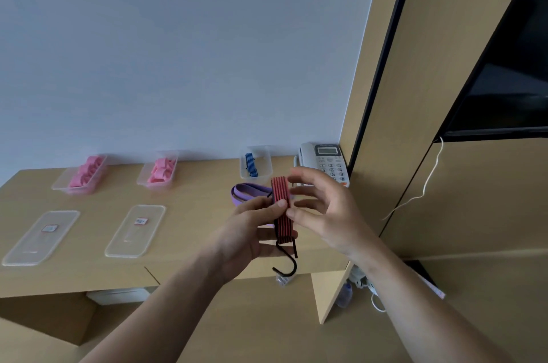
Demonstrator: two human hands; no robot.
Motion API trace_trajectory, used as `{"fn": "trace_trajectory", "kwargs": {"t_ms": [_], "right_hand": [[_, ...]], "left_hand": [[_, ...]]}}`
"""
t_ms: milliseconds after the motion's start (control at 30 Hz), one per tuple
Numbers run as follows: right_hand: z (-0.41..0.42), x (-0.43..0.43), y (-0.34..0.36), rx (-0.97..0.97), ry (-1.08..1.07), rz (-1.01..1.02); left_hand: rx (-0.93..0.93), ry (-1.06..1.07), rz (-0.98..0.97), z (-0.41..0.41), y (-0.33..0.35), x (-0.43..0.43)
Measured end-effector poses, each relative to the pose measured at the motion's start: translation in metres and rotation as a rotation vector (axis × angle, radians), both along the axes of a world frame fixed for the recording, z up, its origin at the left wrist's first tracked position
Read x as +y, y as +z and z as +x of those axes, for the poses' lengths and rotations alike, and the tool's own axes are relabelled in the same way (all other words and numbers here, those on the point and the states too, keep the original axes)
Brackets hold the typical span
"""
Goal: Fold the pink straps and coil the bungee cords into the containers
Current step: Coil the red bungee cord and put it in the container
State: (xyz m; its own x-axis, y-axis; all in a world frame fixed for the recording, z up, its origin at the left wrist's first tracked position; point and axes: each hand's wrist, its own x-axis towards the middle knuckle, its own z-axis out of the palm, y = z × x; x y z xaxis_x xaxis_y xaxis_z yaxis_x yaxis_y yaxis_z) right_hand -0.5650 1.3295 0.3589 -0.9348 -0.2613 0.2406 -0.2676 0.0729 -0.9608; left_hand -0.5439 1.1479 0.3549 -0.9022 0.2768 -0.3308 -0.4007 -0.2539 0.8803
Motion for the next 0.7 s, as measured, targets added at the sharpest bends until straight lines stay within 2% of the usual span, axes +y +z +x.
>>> {"fn": "trace_trajectory", "kwargs": {"t_ms": [100,167,233,333,467,567,700], "right_hand": [[0.001,0.012,-0.011,-0.13,-0.035,0.102],[0.002,0.017,-0.021,-0.26,0.028,0.25],[0.001,0.02,-0.03,-0.349,0.101,0.296],[-0.009,0.029,-0.038,-0.33,0.021,0.36],[-0.026,0.039,-0.049,-0.195,-0.11,0.458],[-0.04,0.038,-0.057,-0.199,-0.194,0.375],[-0.061,0.028,-0.063,-0.321,-0.203,0.141]], "left_hand": [[0.001,0.106,0.023,-0.01,-0.001,0.007],[0.017,0.154,0.025,-0.016,-0.002,0.012],[0.02,0.172,0.008,-0.021,-0.004,0.017],[0.015,0.14,-0.068,-0.027,-0.005,0.021],[0.004,0.109,-0.111,-0.034,-0.008,0.025],[-0.038,0.106,-0.105,-0.036,-0.014,0.033],[-0.074,0.157,-0.074,-0.044,-0.025,0.037]]}}
